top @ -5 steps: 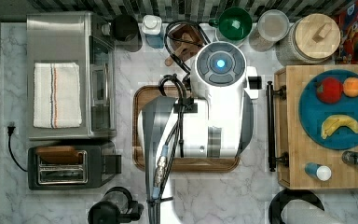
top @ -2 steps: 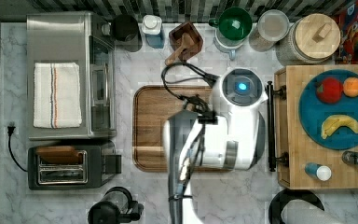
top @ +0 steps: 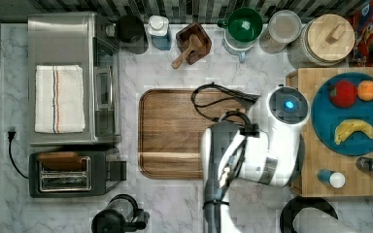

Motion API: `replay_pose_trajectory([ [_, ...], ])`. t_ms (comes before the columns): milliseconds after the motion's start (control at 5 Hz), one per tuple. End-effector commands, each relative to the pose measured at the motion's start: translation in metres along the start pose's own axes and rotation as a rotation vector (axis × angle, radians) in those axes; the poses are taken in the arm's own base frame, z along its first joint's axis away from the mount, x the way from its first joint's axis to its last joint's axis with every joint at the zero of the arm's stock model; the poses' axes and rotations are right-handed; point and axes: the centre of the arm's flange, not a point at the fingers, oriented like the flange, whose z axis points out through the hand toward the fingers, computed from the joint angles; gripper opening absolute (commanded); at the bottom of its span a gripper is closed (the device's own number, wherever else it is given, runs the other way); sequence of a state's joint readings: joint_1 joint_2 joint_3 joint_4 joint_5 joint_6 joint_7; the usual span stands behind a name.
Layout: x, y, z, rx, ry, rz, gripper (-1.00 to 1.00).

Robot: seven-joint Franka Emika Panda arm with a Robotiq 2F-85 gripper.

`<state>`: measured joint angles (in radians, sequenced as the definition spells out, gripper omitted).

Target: Open the drawer.

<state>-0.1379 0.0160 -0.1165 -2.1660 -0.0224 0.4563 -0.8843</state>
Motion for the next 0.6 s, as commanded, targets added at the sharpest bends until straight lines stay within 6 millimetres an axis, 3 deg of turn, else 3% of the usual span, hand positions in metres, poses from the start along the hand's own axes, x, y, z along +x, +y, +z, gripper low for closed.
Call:
replay_pose_trajectory([
  [200,0.01,0.063,-0.041,-0.073,0.196,-0.202,1.0],
  [600,0.014,0.078,-0.021,-0.128,0.218,-0.253,1.0],
])
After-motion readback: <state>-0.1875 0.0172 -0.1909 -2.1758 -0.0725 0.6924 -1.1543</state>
